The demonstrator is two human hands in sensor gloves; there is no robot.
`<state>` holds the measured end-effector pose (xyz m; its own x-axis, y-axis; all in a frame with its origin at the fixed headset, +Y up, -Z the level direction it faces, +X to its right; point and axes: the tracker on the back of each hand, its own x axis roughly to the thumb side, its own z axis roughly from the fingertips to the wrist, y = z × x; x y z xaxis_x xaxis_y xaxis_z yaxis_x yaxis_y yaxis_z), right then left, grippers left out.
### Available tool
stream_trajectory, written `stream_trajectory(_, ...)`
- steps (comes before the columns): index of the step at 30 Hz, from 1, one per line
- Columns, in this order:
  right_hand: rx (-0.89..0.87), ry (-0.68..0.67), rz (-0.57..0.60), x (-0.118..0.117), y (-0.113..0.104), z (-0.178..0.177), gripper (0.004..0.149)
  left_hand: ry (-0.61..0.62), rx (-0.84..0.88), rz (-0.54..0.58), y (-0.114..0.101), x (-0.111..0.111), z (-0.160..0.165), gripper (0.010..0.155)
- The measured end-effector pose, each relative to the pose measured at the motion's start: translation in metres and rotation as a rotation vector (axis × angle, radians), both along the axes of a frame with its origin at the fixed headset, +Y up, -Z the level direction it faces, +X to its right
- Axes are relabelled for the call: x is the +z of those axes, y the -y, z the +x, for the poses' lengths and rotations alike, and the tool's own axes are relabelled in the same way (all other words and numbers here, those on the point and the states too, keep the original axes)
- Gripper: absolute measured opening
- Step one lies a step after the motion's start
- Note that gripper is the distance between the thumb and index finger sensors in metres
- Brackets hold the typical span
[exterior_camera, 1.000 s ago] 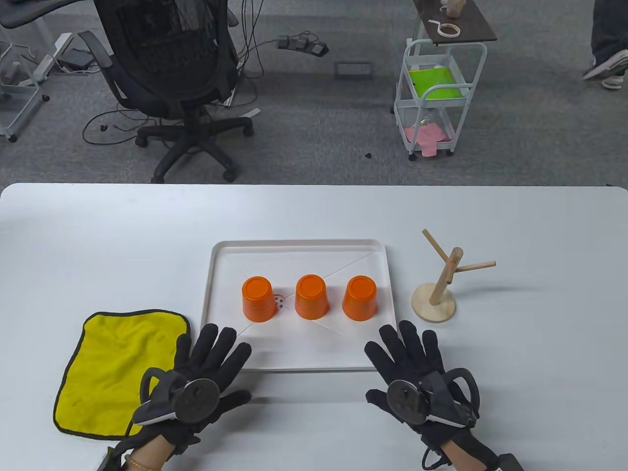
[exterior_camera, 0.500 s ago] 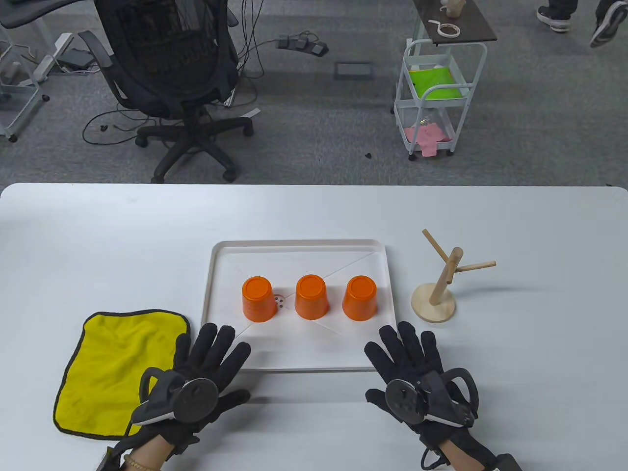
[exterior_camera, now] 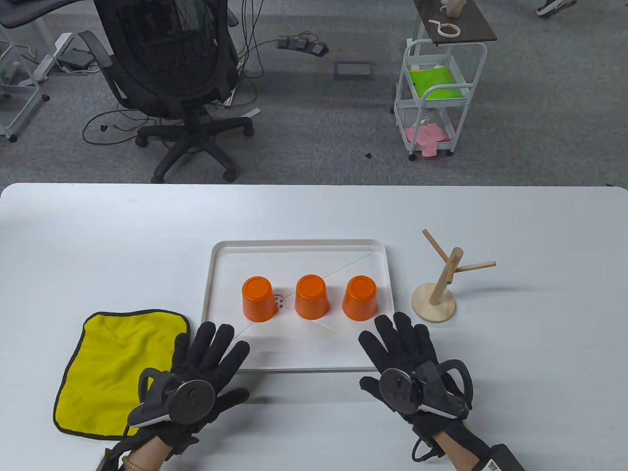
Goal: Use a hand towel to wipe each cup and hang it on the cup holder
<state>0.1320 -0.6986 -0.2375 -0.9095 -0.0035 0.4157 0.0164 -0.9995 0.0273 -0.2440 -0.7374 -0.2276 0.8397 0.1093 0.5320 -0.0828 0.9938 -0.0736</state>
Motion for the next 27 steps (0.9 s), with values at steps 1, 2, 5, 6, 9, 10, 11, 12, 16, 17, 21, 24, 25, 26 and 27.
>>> stream_trajectory(1, 0.0, 0.0, 0.016, -0.005, -0.008, -0.004, 0.077, 0.002, 0.001, 0.0, 0.0, 0.0, 0.0, 0.078)
stream_trajectory(2, 0.007, 0.003, 0.031, -0.011, -0.015, -0.008, 0.078, 0.003, 0.003, 0.0, 0.0, 0.0, 0.0, 0.078)
stream_trajectory(5, 0.05, 0.077, 0.0, -0.034, -0.034, -0.02, 0.079, 0.011, 0.013, -0.001, 0.0, 0.001, -0.001, 0.078)
stream_trajectory(6, 0.061, 0.096, -0.015, -0.04, -0.037, -0.023, 0.079, 0.013, 0.016, 0.0, 0.0, 0.001, -0.001, 0.078)
stream_trajectory(9, 0.051, 0.15, -0.059, -0.07, -0.044, -0.035, 0.08, 0.017, 0.021, -0.004, 0.0, 0.001, -0.001, 0.078)
stream_trajectory(10, 0.054, 0.179, -0.073, -0.081, -0.043, -0.04, 0.08, 0.018, 0.023, -0.005, 0.0, 0.001, -0.001, 0.078)
stream_trajectory(11, 0.065, 0.201, -0.085, -0.088, -0.042, -0.043, 0.08, 0.019, 0.023, -0.005, 0.0, 0.001, -0.001, 0.078)
stream_trajectory(12, 0.09, 0.227, -0.109, -0.098, -0.039, -0.046, 0.08, 0.02, 0.024, -0.006, 0.0, 0.002, -0.001, 0.078)
stream_trajectory(16, 0.156, 0.289, -0.201, -0.125, -0.021, -0.054, 0.081, 0.023, 0.033, -0.013, 0.001, 0.002, -0.001, 0.078)
stream_trajectory(17, 0.16, 0.302, -0.231, -0.132, -0.014, -0.056, 0.081, 0.023, 0.034, -0.015, 0.001, 0.002, -0.002, 0.078)
stream_trajectory(21, 0.157, 0.35, -0.267, -0.144, 0.003, -0.054, 0.078, 0.023, 0.034, -0.028, 0.001, 0.001, -0.002, 0.078)
stream_trajectory(24, 0.125, 0.374, -0.229, -0.142, 0.007, -0.054, 0.074, 0.021, 0.035, -0.034, 0.0, 0.001, -0.001, 0.077)
stream_trajectory(25, 0.12, 0.371, -0.228, -0.141, 0.006, -0.055, 0.073, 0.02, 0.036, -0.034, 0.0, 0.001, -0.001, 0.077)
stream_trajectory(26, 0.117, 0.37, -0.225, -0.141, 0.006, -0.055, 0.073, 0.02, 0.036, -0.034, 0.0, 0.001, -0.001, 0.077)
stream_trajectory(27, 0.108, 0.371, -0.218, -0.138, 0.005, -0.055, 0.073, 0.018, 0.038, -0.034, -0.001, 0.001, -0.002, 0.077)
